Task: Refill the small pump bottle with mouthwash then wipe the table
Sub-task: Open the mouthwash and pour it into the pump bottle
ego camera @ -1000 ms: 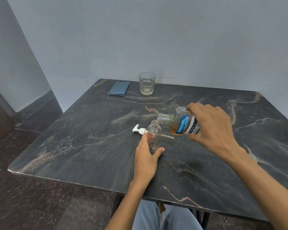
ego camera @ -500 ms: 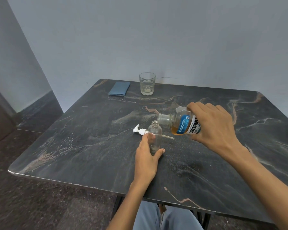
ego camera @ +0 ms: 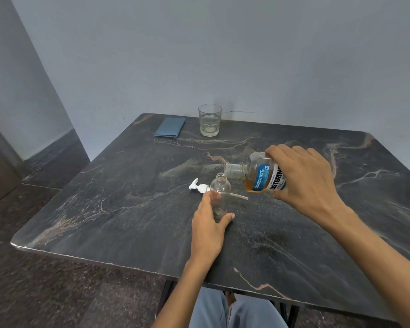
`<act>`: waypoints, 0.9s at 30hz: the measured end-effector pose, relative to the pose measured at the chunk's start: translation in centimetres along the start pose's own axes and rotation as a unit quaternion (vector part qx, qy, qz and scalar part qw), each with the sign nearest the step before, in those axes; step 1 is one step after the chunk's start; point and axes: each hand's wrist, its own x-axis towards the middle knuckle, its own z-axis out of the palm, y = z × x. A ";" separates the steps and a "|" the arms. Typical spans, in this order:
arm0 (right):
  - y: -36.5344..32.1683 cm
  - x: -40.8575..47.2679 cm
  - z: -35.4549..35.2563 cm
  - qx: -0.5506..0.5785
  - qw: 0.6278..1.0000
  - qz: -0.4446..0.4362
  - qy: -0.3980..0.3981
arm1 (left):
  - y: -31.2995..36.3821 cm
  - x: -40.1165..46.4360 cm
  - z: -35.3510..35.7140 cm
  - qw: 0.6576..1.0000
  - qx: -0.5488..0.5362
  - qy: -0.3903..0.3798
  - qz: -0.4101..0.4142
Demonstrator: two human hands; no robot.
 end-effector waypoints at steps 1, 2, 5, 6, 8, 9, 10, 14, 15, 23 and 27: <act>0.0 0.0 0.0 0.000 1.000 0.000 0.001 | 0.0 0.0 0.0 1.000 0.001 0.000 0.000; 0.0 0.0 0.0 0.000 1.000 -0.001 0.002 | 0.0 0.0 0.0 1.000 0.002 0.000 0.001; 0.0 0.0 0.0 -0.001 1.000 -0.002 0.006 | 0.0 0.0 0.0 1.000 0.002 -0.001 0.003; 0.0 0.1 0.0 -0.001 1.000 -0.002 0.006 | 0.0 0.0 0.0 1.000 0.001 -0.001 0.002; 0.0 0.1 0.0 -0.003 1.000 -0.002 0.004 | 0.0 0.0 0.0 1.000 0.003 -0.003 0.001; 0.0 0.1 0.0 -0.004 1.000 -0.002 0.002 | 0.0 0.0 -0.1 1.000 0.005 -0.004 0.002; 0.1 0.2 0.1 -0.006 1.000 -0.003 0.001 | 0.0 0.0 -0.1 1.000 0.007 -0.004 0.003; 0.1 0.2 0.0 -0.009 1.000 -0.004 -0.002 | -0.1 -0.1 -0.1 1.000 0.009 -0.004 0.008; 0.1 0.2 -0.1 -0.009 1.000 -0.004 -0.003 | -0.1 -0.1 -0.1 1.000 0.010 -0.005 0.007; 0.0 0.2 -0.2 -0.015 1.000 -0.002 -0.006 | -0.1 0.0 -0.1 1.000 0.013 -0.009 0.007; 0.0 0.3 -0.3 -0.014 1.000 -0.003 -0.011 | -0.2 0.1 0.0 1.000 0.012 -0.009 0.009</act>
